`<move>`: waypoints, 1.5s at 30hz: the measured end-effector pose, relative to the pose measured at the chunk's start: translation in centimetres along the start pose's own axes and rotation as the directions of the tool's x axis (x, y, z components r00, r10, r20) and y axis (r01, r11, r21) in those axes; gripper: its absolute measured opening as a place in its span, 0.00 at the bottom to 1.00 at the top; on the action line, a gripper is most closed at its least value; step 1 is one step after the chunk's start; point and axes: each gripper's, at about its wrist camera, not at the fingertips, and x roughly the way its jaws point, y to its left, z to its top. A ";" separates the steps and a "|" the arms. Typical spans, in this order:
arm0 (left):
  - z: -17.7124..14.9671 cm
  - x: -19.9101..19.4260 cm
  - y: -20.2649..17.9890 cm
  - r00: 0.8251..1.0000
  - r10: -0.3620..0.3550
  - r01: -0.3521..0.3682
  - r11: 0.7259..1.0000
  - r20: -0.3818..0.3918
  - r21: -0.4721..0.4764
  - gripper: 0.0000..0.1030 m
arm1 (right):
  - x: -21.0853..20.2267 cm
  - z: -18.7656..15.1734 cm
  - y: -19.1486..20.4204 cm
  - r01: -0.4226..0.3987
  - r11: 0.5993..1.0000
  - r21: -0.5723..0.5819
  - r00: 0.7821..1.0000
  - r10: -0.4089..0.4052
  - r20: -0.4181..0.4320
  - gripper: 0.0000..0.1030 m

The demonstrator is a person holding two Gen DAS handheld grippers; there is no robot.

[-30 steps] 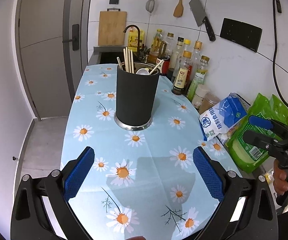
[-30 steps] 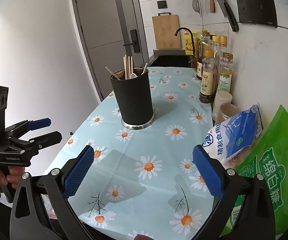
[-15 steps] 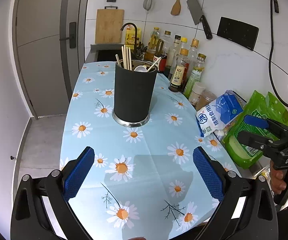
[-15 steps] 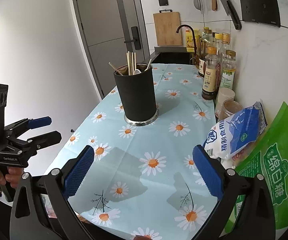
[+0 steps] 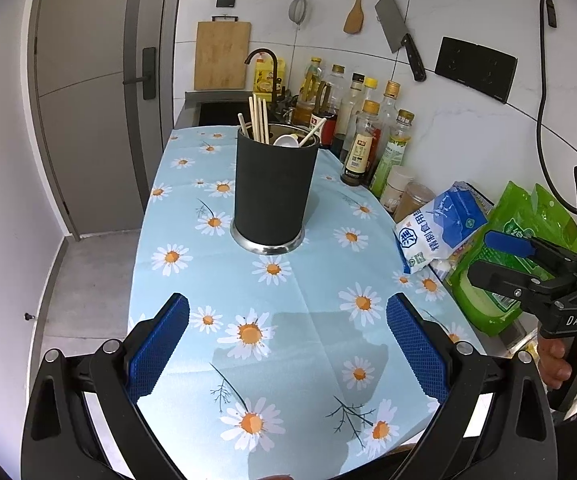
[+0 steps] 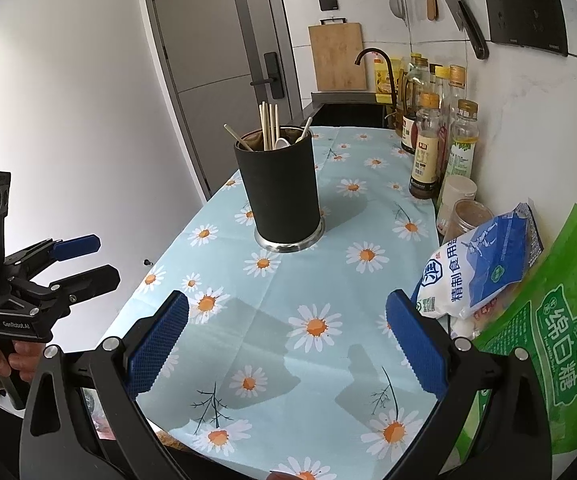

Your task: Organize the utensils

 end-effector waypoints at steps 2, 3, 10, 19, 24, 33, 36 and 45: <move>-0.2 -0.1 0.1 1.000 -0.004 0.004 1.000 -0.002 -0.004 0.93 | 0.1 0.0 0.0 0.000 1.000 0.004 1.000 0.000 -0.006 0.95; -0.2 -0.1 0.1 1.000 -0.005 0.005 1.000 -0.004 -0.002 0.93 | 0.1 0.0 0.1 0.001 1.000 0.003 1.000 -0.001 -0.009 0.95; -0.4 -0.3 0.2 1.000 0.007 -0.006 1.000 -0.005 0.006 0.93 | -0.1 0.0 0.3 -0.016 1.000 -0.006 1.000 0.016 -0.003 0.95; -0.5 -0.4 0.4 1.000 0.010 -0.010 1.000 -0.003 0.004 0.93 | 0.0 -0.1 0.5 -0.015 1.000 -0.002 1.000 0.015 -0.008 0.95; -0.7 -0.2 0.3 1.000 0.004 -0.004 1.000 -0.011 -0.002 0.93 | 0.0 0.0 0.3 -0.020 1.000 -0.001 1.000 0.020 -0.009 0.95; -0.5 0.4 0.0 1.000 -0.002 0.002 1.000 -0.013 0.001 0.93 | 0.1 0.0 0.0 -0.016 1.000 0.012 1.000 0.016 -0.018 0.95; -0.4 0.5 0.0 1.000 -0.004 0.004 1.000 -0.008 -0.004 0.93 | 0.2 0.0 -0.1 -0.014 1.000 0.016 1.000 0.014 -0.022 0.95; 0.0 0.9 -0.4 1.000 -0.022 0.022 1.000 -0.020 0.006 0.93 | 0.3 0.0 -0.2 -0.015 1.000 0.016 1.000 0.015 -0.021 0.95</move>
